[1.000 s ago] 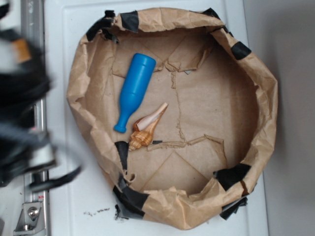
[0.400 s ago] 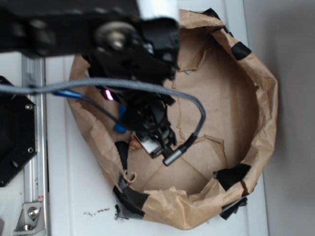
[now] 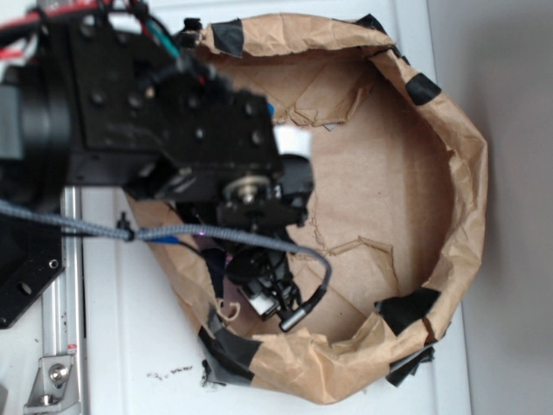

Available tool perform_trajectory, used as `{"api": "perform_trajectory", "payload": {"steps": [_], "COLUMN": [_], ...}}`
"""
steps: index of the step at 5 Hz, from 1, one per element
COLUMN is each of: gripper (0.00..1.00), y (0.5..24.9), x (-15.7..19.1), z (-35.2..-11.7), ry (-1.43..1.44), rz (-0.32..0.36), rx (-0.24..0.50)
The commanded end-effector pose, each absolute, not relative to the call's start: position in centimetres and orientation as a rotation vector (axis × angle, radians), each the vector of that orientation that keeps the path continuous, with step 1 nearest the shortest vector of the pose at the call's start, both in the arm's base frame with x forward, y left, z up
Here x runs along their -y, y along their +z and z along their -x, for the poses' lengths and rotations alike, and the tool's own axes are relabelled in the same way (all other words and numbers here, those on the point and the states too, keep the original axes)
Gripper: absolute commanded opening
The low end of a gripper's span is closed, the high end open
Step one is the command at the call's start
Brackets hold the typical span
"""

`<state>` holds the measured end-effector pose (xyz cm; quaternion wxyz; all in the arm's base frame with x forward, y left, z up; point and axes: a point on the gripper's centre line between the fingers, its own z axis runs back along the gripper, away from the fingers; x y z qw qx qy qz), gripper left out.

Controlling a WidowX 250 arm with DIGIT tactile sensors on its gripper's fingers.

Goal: Grab the shell.

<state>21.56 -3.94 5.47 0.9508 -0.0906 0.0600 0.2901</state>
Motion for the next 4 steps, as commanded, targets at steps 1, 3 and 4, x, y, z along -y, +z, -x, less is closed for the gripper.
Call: {"api": "perform_trajectory", "payload": {"steps": [1,3,4], "gripper": [1.0,0.0,0.0], "y": [2.3,2.0,4.0], "x": [3.9,2.8,1.9], "z": [-22.7,-24.4,-25.6], "ry": [0.525,0.487,0.438], "rz": [0.188,0.139,0.136], "rx": [-0.095,-0.078,-0.038]}}
